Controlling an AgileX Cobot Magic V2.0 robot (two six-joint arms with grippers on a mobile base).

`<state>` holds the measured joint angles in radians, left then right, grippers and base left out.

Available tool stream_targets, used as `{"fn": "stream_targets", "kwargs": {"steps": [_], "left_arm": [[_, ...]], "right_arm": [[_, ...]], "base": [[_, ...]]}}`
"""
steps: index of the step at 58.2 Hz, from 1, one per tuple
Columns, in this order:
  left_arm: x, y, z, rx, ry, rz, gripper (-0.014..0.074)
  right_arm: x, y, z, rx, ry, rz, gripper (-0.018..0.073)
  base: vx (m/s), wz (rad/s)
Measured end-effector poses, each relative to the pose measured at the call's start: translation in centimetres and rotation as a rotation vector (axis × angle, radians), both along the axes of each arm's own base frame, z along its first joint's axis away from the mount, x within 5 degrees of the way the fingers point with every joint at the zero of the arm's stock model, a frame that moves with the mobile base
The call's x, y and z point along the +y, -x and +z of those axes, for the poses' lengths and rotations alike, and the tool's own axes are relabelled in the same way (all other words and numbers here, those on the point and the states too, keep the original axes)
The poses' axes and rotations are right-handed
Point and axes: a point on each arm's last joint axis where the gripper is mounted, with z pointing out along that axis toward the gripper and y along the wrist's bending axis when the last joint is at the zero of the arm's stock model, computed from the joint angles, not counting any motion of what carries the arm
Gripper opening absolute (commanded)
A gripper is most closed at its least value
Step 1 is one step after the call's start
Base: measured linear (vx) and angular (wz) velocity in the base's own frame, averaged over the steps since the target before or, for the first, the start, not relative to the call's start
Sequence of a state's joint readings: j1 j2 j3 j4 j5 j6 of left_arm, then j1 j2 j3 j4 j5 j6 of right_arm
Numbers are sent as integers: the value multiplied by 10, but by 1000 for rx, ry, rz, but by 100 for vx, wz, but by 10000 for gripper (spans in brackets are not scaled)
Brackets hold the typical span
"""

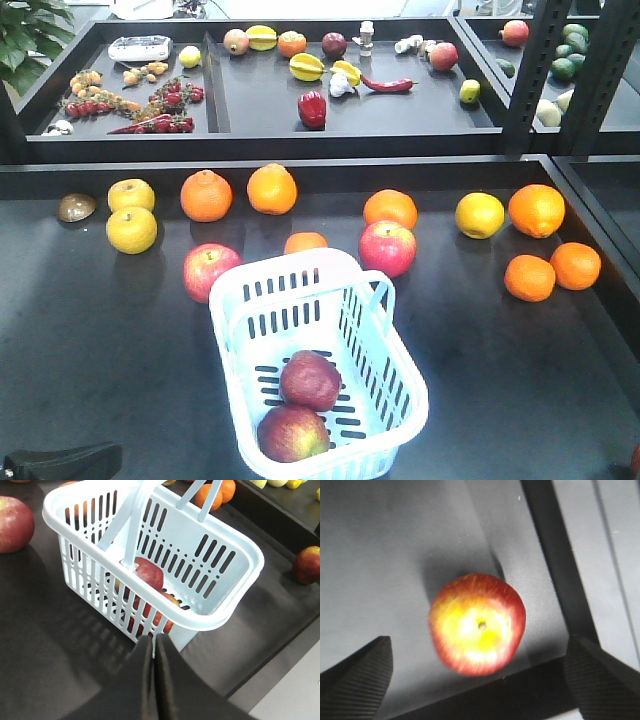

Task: Pick three apples into basket with both arms
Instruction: 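Lower the right gripper onto the third red apple and close it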

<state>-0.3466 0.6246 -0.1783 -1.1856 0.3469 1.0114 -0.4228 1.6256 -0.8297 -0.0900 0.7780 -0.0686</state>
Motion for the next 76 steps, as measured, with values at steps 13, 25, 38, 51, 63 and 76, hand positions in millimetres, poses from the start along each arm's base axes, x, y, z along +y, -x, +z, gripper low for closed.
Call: {"fn": "stream_targets", "kwargs": {"steps": [13,25,38,51,63,76], "left_arm": [[0,0,0,0,0,0,-6],[0,0,0,0,0,0,-6],[0,0,0,0,0,0,-6],[0,0,0,0,0,0,-6],[0,0,0,0,0,0,-6],[0,0,0,0,0,0,-6]], "right_arm": [[-4,-6,-29,65,-14,9,621],[-6,-10,-47,83,-24,16,610],[-7,-12,-62,111,-38,18,590],[-6,-12,-68,128,-52,12,507],[-4,-13,-62,102,-75,24,256],[4,-16,-22,-59,-95,68,10]], "base": [[0,0],[0,0],[0,0],[0,0],[0,0],[0,0]]}}
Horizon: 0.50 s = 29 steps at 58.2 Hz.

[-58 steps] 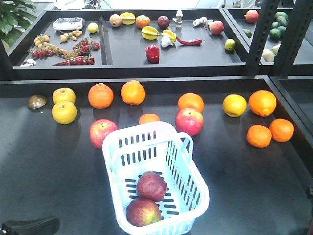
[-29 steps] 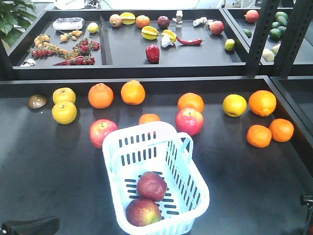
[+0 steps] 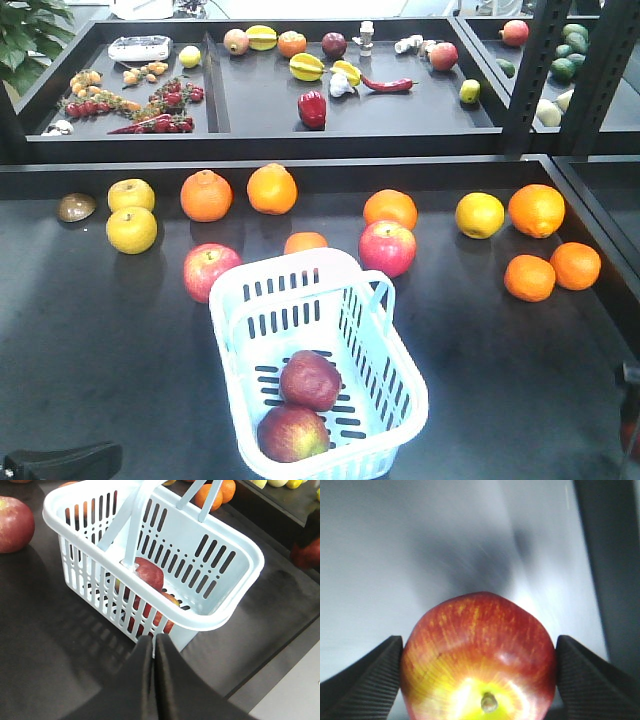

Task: Pick three apples into basket with both arms
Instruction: 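Lower the right gripper onto the third red apple and close it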

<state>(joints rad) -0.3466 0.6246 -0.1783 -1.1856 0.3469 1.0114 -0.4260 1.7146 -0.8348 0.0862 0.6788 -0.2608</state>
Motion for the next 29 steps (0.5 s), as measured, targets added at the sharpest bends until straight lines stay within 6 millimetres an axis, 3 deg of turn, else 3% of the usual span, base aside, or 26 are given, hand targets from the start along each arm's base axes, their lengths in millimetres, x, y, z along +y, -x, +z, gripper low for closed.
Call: {"fn": "stream_targets", "kwargs": {"steps": [16,29], "left_arm": [[0,0,0,0,0,0,-6],[0,0,0,0,0,1,-6]], "right_arm": [[31,8,68,-254,-114,130,-1],[100,27,126,-454,-193,377,6]], "base": [[0,0],[0,0]]}}
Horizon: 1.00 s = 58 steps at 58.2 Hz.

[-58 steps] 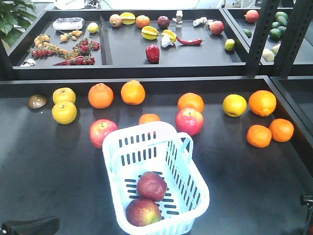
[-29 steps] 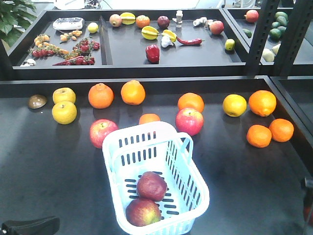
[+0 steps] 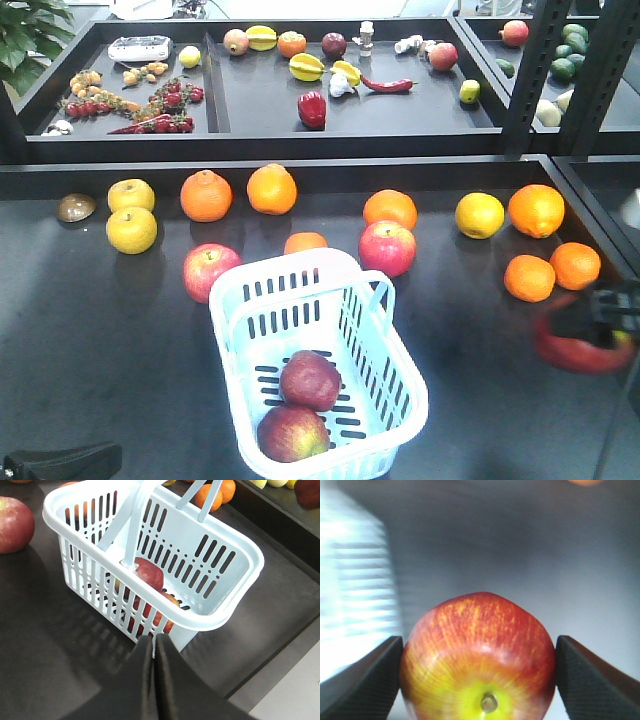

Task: Pick three apples into basket with both arms
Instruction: 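Lower the right gripper onto the third red apple and close it, then carry the apple in the right gripper over the basket and release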

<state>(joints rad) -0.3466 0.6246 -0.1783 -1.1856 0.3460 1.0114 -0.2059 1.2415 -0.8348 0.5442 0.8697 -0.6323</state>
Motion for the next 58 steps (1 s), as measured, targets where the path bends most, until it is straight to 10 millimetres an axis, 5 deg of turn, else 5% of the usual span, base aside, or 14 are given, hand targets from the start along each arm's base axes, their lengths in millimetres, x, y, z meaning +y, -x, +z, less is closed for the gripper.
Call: {"fn": "stream_targets", "kwargs": {"steps": [9,18,27,34,46,58], "left_arm": [[0,0,0,0,-1,0,-6],[0,0,0,0,-1,0,-6],[0,0,0,0,-1,0,-6],[0,0,0,0,-1,0,-6],[0,0,0,0,-1,0,-6],[0,0,0,0,-1,0,-6]], "right_arm": [[48,14,22,-99,-63,160,8],[89,15,23,-149,-119,280,15],[130,4,6,-164,-141,339,76],[158,-4,-19,-143,-109,394,231],[178,-15,-48,-150,-37,453,588],[178,-21,-49,-197,-28,410,678]], "base": [[0,0],[0,0],[0,0],[0,0],[0,0],[0,0]]}}
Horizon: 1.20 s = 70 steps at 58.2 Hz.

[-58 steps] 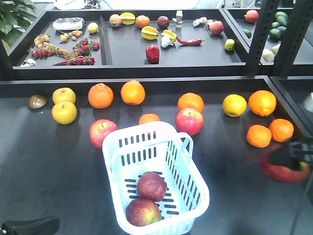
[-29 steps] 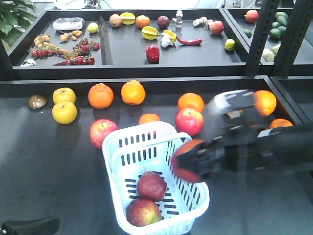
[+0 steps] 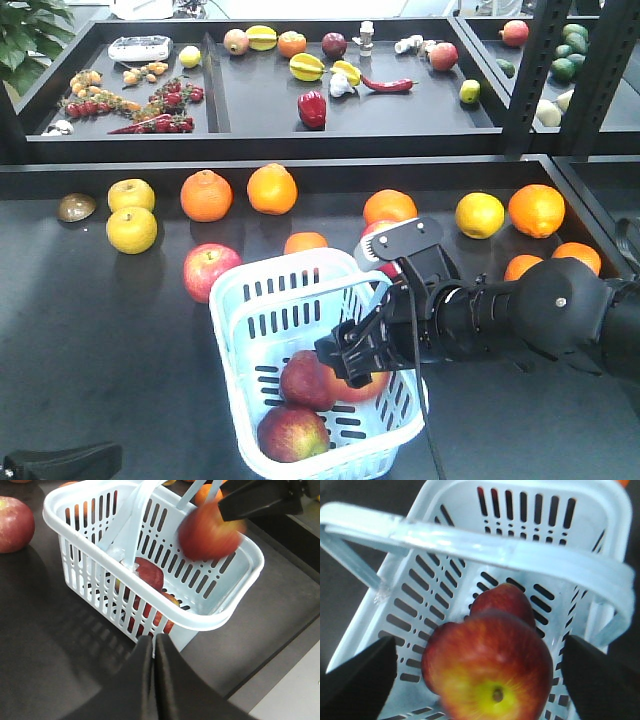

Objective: Pick three apples into basket with both arms

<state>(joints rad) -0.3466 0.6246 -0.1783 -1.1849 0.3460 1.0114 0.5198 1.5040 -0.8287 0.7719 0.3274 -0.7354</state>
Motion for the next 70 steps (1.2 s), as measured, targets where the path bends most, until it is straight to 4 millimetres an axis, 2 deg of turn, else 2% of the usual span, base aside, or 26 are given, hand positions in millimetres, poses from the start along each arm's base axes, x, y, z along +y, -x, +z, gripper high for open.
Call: {"fn": "stream_targets", "kwargs": {"steps": [8,14,19,30,37,43,52,60,66,70], "left_arm": [[0,0,0,0,0,0,-6],[0,0,0,0,0,0,-6],[0,0,0,0,0,0,-6],[0,0,0,0,0,-1,-6],[0,0,0,1,0,-2,-6],[0,0,0,1,0,-2,-6],[0,0,0,1,0,-2,-6],[0,0,0,1,0,-2,-6],[0,0,0,1,1,-3,-6],[-1,1,0,4,2,-8,-6]], "right_arm": [[0,0,0,2,-1,0,626],[0,1,0,6,-1,3,523],[1,2,-1,23,-1,15,392],[3,11,-4,109,4,79,-13],[3,19,-3,162,13,135,-8],[0,28,10,152,-3,166,-6],[-10,51,52,44,-66,205,-5],[-28,85,93,-98,-95,254,-5],[-46,107,111,-172,-60,241,-5],[-59,119,115,-203,-24,202,-5]], "base": [[0,0],[0,0],[0,0],[0,0],[0,0],[0,0],[0,0],[0,0],[0,0],[0,0]]}}
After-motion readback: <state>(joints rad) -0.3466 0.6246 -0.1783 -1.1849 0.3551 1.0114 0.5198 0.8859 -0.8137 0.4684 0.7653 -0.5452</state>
